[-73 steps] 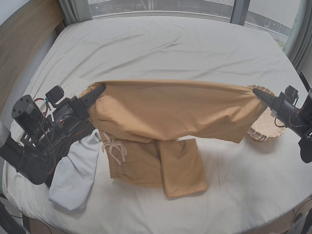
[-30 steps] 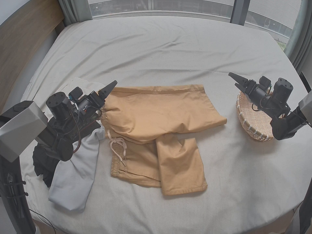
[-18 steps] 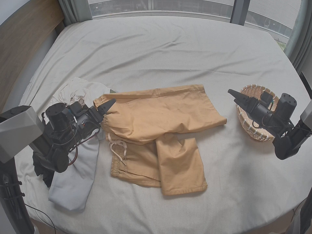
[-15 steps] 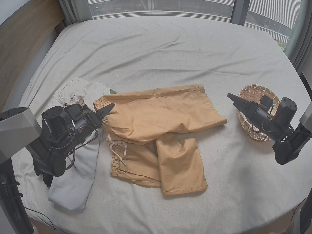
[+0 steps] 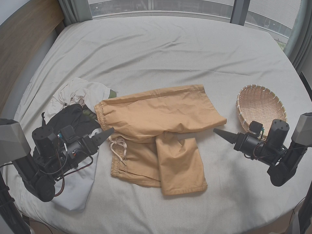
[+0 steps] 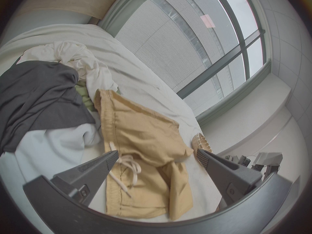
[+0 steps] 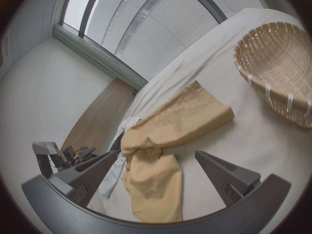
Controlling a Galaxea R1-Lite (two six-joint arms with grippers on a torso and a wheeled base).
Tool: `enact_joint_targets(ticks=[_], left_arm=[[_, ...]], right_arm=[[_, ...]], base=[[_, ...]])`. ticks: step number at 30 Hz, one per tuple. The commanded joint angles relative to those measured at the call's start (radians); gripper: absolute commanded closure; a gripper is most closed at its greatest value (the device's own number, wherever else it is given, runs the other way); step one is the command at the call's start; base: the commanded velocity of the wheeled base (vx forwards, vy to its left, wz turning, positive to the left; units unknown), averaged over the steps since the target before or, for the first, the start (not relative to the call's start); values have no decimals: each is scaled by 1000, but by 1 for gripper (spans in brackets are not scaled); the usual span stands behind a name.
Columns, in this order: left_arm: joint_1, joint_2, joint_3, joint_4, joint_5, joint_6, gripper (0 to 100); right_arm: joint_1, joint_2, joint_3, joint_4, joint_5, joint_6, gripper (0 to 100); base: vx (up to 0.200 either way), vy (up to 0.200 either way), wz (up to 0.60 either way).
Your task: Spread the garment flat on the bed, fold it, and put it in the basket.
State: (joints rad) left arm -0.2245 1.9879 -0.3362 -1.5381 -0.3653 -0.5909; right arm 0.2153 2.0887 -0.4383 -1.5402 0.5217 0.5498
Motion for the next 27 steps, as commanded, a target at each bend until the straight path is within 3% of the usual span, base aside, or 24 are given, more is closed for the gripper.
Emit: enact_joint_targets(ticks=[1,17,27], left_arm=[[-26,2,82,-10,-3,51,0],[-46,35,123,-10,-7,79,0],[-52,34,124,-11,-7,79,0]], right_arm=[[38,100,27,-1,-42,-30,0],[75,194,58,-1,-69,-45,0],[139,263,-34,-1,-101,-45,0]], base=[[0,0,0],[0,0,0],[0,0,0]])
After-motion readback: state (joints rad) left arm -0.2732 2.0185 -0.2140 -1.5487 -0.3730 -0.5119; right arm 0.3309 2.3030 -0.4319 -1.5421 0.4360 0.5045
